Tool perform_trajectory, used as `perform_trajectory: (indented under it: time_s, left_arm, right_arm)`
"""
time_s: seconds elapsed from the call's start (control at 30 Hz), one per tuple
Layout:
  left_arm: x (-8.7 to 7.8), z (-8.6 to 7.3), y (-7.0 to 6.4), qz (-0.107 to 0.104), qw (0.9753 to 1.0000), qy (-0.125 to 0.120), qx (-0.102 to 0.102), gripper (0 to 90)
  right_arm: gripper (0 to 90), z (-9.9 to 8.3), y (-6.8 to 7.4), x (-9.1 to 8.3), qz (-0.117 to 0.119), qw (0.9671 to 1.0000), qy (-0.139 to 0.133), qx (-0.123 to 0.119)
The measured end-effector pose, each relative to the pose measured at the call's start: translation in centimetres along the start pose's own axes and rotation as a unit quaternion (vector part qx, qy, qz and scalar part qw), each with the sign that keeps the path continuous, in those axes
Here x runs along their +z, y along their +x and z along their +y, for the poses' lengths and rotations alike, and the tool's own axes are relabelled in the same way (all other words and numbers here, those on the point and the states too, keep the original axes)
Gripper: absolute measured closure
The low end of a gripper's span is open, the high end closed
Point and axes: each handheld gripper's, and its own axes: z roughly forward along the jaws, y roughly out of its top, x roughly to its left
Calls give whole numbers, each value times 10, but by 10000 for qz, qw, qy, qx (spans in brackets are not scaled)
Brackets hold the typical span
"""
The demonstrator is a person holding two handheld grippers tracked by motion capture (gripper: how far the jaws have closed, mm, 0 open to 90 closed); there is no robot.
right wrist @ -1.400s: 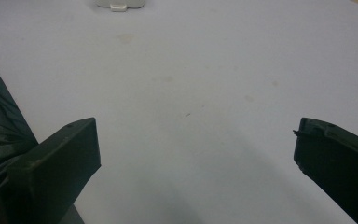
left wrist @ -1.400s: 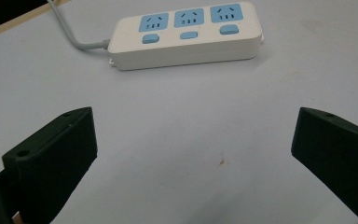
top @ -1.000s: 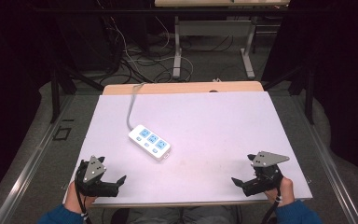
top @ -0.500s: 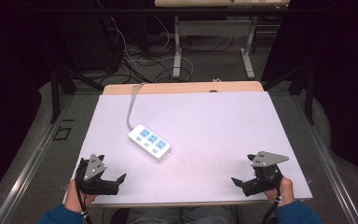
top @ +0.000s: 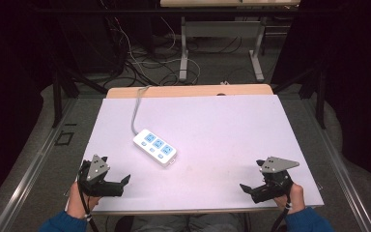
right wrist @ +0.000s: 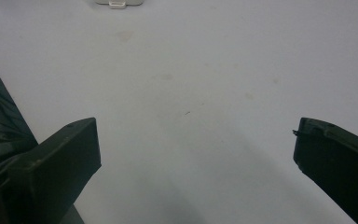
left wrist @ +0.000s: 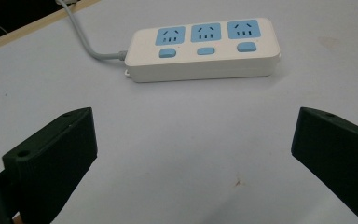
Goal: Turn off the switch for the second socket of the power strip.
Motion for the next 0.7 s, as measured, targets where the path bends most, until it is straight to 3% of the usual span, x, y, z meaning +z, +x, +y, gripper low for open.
perform_trajectory:
  time_s: [0.33, 0.7]
  left_arm:
    - [5, 8, 6, 39, 9999, -53, -137, 1]
    - [17, 20, 5, 17, 10000, -12, -16, 0]
  right_arm:
    - [0, 0, 0, 2, 7, 10000, 17, 30]
    - [0, 0, 0, 2, -3, 10000, 28, 55]
